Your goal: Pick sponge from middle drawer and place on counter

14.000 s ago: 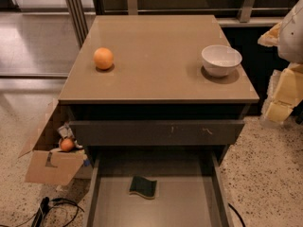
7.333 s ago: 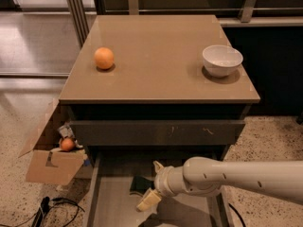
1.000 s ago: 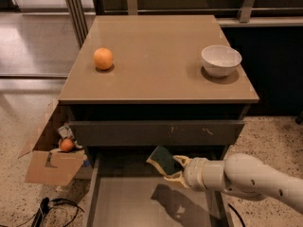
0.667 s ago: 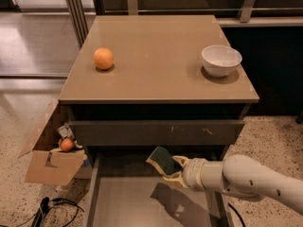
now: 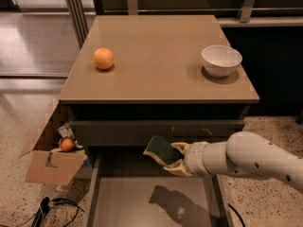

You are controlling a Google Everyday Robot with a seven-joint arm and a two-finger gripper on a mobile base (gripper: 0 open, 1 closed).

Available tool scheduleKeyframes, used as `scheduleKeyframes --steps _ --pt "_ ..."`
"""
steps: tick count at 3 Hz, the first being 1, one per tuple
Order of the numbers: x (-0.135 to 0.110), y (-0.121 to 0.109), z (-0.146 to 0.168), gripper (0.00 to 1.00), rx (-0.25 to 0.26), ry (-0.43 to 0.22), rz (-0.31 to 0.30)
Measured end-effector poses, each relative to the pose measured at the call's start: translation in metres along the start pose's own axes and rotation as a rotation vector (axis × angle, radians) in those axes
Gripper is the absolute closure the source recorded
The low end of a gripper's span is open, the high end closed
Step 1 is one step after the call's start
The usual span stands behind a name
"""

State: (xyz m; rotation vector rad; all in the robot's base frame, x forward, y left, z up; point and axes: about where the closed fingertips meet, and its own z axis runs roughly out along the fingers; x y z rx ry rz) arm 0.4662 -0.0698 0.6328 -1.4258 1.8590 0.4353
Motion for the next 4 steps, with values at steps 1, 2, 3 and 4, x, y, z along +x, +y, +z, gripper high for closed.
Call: scheduleKeyframes --steps 1,2,3,4 --pt "-0.042 -0.008 -0.041 1.00 -0.008 0.069 -0.123" --pt "-0.075 -0.021 -0.074 1.00 0.001 0.083 -0.206" --pt "-0.076 -0.021 -0.074 1.00 0.001 0.083 -0.207" --pt "-0.111 -0.039 -0.084 1.00 0.042 0.106 -0.297"
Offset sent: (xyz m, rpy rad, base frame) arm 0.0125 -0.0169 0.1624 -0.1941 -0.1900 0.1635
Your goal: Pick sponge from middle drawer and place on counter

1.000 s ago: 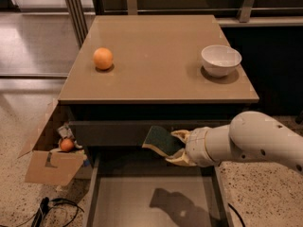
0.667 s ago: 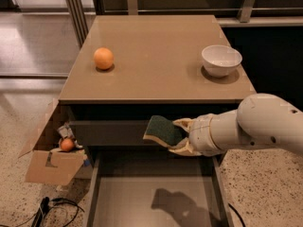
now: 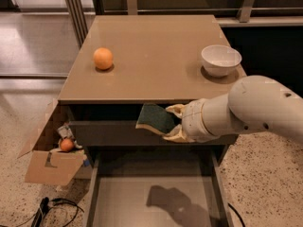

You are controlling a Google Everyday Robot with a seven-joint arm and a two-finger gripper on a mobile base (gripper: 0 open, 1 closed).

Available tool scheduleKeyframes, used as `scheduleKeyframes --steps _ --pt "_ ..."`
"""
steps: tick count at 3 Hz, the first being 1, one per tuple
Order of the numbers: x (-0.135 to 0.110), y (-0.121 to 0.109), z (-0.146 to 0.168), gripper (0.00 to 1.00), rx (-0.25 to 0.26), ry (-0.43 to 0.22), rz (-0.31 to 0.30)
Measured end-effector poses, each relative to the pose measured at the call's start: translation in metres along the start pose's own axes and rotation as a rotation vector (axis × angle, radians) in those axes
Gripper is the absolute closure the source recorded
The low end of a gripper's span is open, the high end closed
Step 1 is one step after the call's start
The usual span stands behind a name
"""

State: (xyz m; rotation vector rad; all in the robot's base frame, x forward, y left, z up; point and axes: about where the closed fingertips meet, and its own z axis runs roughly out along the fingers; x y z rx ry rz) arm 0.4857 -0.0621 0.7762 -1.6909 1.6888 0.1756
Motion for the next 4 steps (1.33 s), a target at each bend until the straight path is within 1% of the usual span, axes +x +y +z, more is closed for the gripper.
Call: scheduleKeyframes --steps 1,2,3,4 --pt "-0.051 -0.038 -0.023 1.00 0.053 0.060 -0.159" --pt "-0.052 -0.039 -0.022 1.00 0.052 0.062 -0.163" --pt "-0.064 -0.054 -0.021 1.00 0.048 0.073 -0.206" --pt "-0.071 -0.090 -0.013 1.00 0.028 0.122 -0.244"
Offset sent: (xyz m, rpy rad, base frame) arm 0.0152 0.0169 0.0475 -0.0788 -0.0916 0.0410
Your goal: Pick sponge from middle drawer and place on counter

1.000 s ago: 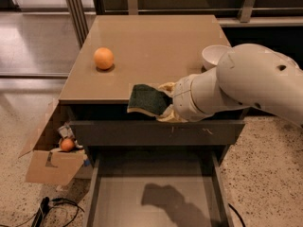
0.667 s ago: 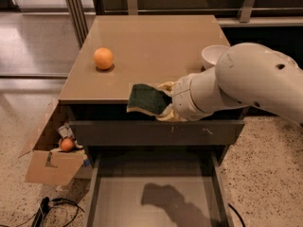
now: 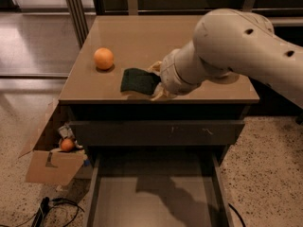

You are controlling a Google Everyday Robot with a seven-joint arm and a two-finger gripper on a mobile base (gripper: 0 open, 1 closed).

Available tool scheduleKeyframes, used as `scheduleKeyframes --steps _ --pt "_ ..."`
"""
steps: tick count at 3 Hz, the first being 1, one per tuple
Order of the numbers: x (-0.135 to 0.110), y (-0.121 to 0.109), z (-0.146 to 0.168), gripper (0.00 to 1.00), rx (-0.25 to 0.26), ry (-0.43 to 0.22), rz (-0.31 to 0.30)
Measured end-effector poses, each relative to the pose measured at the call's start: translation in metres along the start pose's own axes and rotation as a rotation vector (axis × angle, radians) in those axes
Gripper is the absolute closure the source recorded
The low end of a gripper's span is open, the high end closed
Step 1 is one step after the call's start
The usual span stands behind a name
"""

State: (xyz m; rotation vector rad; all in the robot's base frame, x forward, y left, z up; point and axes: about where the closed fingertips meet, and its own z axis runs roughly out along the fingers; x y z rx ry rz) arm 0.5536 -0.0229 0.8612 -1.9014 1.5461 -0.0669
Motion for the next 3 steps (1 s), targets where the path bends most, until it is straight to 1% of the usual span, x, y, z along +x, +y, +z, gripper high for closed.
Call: scheduleKeyframes --steps 1,2,3 --pt "0.005 -0.048 0.026 1.00 -0.058 0.052 -0.047" --pt "0.007 -0.069 0.042 1.00 -0.098 0.058 -0.066" --pt "0.013 -0.076 0.055 1.00 -0.135 0.059 -0.068"
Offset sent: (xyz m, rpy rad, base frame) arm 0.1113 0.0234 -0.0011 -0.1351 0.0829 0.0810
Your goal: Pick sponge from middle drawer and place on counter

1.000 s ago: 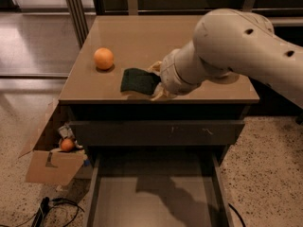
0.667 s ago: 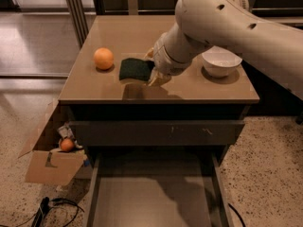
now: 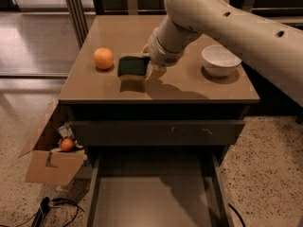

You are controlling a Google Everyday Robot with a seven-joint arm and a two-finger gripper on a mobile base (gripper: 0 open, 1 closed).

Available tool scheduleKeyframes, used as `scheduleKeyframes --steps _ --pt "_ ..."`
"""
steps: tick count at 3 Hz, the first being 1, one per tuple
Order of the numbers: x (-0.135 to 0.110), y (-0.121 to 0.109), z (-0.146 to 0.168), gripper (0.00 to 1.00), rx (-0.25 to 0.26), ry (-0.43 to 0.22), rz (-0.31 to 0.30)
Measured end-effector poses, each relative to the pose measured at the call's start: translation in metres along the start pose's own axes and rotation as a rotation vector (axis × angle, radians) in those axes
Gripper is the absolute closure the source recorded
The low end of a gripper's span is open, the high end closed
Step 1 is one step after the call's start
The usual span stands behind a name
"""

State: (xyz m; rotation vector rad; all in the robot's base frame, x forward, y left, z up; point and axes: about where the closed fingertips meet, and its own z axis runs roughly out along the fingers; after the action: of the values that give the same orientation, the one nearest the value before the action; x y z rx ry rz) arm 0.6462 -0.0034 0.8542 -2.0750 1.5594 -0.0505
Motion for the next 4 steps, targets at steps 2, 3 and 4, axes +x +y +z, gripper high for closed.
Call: scheduleKeyframes --steps 2,3,4 --pt "0.0061 -0.0031 0.0084 0.87 -0.027 -0.001 0.002" --pt "0.0061 -0.0031 0.0084 0.64 -0.027 -0.001 0.002" --pt "0.0061 -0.0031 0.0084 0.40 -0.027 -0.001 0.002"
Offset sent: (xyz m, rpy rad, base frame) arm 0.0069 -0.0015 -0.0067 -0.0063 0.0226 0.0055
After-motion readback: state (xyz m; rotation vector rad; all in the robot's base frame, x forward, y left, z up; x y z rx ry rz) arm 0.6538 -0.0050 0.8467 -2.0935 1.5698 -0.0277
